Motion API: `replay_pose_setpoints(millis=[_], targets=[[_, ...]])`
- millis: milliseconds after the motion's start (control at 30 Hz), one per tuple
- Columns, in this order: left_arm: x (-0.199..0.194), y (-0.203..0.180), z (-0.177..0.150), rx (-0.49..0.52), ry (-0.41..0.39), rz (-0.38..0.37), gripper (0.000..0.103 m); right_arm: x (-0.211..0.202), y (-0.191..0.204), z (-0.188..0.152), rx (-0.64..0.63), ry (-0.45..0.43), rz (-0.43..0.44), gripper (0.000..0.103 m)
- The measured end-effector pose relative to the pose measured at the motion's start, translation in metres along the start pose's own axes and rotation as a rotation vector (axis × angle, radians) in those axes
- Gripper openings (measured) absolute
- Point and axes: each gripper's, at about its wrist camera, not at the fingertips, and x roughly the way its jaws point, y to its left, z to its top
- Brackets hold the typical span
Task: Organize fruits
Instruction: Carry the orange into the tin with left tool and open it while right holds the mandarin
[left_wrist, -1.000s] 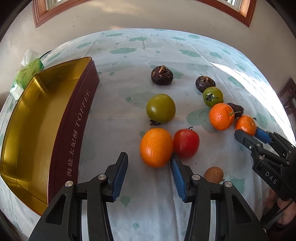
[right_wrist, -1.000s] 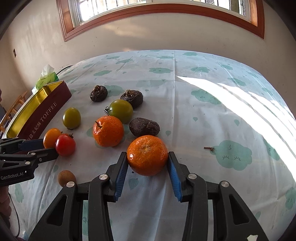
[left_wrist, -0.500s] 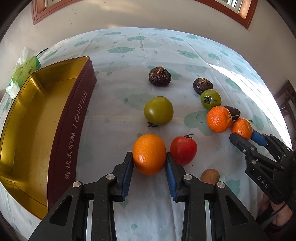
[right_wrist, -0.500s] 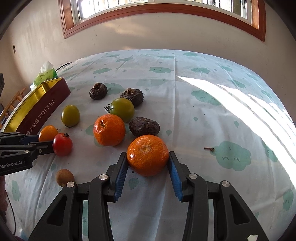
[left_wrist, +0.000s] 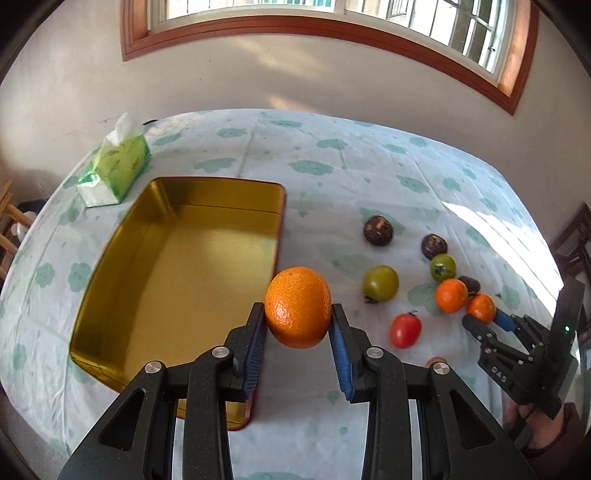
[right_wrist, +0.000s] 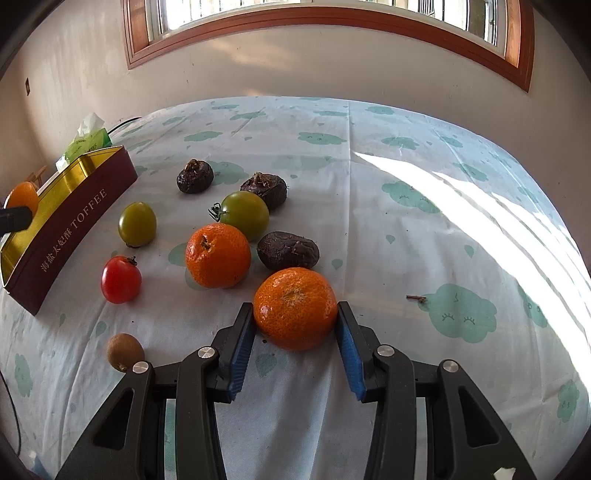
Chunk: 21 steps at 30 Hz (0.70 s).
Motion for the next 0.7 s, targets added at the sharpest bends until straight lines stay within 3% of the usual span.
replay_pose_setpoints(millis=[133,267,700], targets=[[0.012,0.034,0.003,-0.054,0.024,0.071,0.035,0.0,0.0,0.0,0.0,0.0,0.0,0.041],[0.027,0.056,-0.008,-0.097,0.076,0.089,0.035,0.0,0.0,0.0,0.0,0.0,0.0,0.041],[0.047,0.058,-0.026,-0.13,0.139,0.099,0.035,0.0,0.0,0.0,0.0,0.0,-0.001,0.041]])
